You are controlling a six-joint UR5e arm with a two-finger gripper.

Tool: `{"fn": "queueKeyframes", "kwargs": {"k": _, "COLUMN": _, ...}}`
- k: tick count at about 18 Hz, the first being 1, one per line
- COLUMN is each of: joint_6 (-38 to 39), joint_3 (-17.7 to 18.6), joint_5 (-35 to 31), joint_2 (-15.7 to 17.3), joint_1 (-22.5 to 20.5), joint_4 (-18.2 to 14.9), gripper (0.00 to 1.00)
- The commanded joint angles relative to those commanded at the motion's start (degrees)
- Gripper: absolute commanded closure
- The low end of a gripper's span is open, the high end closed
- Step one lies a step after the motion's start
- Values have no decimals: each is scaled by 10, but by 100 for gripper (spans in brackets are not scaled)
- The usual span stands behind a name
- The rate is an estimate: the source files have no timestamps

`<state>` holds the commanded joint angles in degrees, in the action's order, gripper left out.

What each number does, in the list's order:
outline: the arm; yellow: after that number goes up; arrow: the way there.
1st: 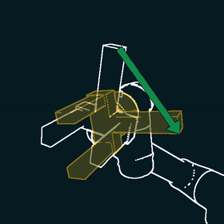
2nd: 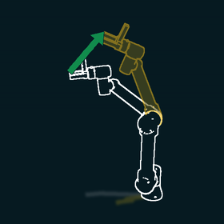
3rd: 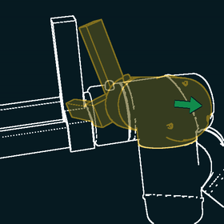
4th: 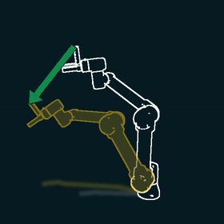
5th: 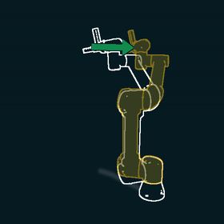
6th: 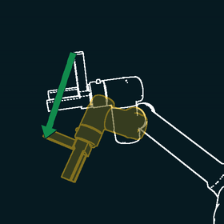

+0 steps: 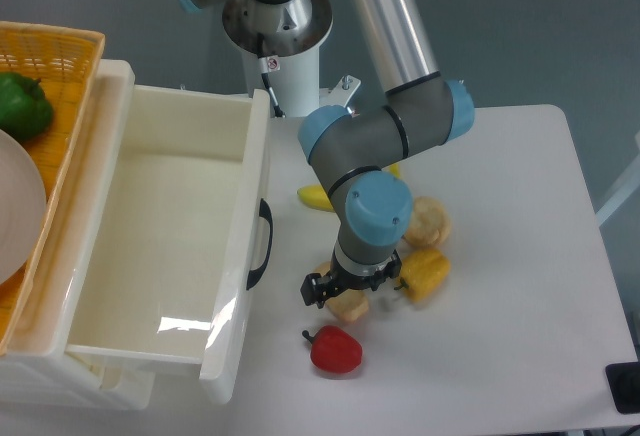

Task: Pick up the square bread
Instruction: 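Close the gripper around the rectangular bread loaf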

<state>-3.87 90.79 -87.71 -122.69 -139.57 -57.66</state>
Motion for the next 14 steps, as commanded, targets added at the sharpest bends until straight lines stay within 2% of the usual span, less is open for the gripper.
{"fn": "queueKeyframes", "kwargs": {"k": 11, "joint_6": 0, "joint_3": 1, "joint_5": -1, "joint_2": -3, "joint_1": 3, "joint_4": 0, "gripper": 0}}
{"fn": "queueKeyframes", "kwargs": {"k": 12, "joint_6": 1, "joint_3": 1, "joint_5": -1, "joint_2": -3, "joint_1": 4, "joint_4": 0, "gripper": 7}}
{"fn": "queueKeyframes", "kwargs": {"k": 14, "joint_6": 0, "joint_3": 1, "joint_5": -1, "joint_2": -2, "joint_1": 4, "joint_4": 0, "gripper": 28}}
